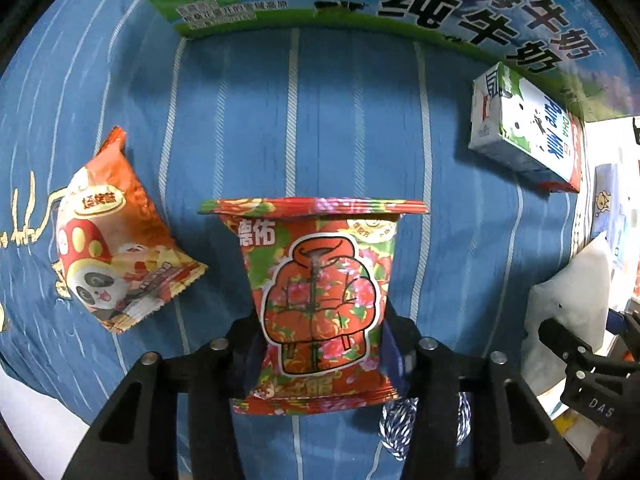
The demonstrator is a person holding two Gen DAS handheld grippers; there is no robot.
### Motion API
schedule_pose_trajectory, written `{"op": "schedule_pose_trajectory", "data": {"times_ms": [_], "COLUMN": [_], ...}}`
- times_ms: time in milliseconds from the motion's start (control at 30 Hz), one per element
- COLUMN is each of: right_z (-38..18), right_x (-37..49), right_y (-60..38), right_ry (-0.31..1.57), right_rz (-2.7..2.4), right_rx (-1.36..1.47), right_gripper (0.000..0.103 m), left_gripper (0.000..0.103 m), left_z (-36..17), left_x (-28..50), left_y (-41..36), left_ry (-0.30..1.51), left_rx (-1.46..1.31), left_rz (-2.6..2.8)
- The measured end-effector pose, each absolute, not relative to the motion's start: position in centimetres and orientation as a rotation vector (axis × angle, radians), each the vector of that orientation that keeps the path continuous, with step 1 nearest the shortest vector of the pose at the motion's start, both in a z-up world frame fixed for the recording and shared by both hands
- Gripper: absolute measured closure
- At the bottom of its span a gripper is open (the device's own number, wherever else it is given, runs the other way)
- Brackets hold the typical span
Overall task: Organize soft objects
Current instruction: 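Carry both items into the box and open both tools to release them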
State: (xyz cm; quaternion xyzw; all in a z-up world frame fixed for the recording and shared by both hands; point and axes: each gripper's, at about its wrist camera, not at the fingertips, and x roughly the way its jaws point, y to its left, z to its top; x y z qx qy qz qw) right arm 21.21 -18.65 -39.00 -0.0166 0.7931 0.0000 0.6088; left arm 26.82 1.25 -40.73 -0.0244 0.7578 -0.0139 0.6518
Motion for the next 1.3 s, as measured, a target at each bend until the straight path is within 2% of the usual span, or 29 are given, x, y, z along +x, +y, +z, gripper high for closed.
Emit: {"op": "schedule_pose_trajectory", "data": {"times_ms": [133,267,733,867,1033,1300], "right_z": [-39.7,-37.4,-27.5,-23.5,-19.3,-11.7], "right_x": [20.2,20.7,20.9,20.6,17.1,17.4], "right_y": [-17.6,-17.4,-17.3,-18.6,-19.1,-20.0], "right_ry": [1.821,1.824,1.645,1.563,1.456,1.339], "right_rz": [-0.019,0.002,0.091,0.104,0.108,0.120], "right_rx": [-0.053,0.021,0.046,0.068,0.104,0.153], "right_gripper": [0.029,0.034,0.037,0.037,0.037,0.037], "left_gripper": [0.062,0.062,0.063,0.062,0.063,0.063], "left_z": [-39.3,-37.1,-22.8,-22.1,-19.2,-14.3], "left_x": [26.5,24.1,20.8,21.0,20.9,21.2], "left_y": [1.5,0.5,-2.3,-3.8,-4.5,-4.9], "left_ry": [1.695,1.642,1.384,1.321,1.254,1.156], "left_rx": [-0.064,-0.036,-0.027,-0.014,-0.010,-0.021], "left_rz": [-0.020,0.006,-0.017,-0.042,-0.085,-0.157]}}
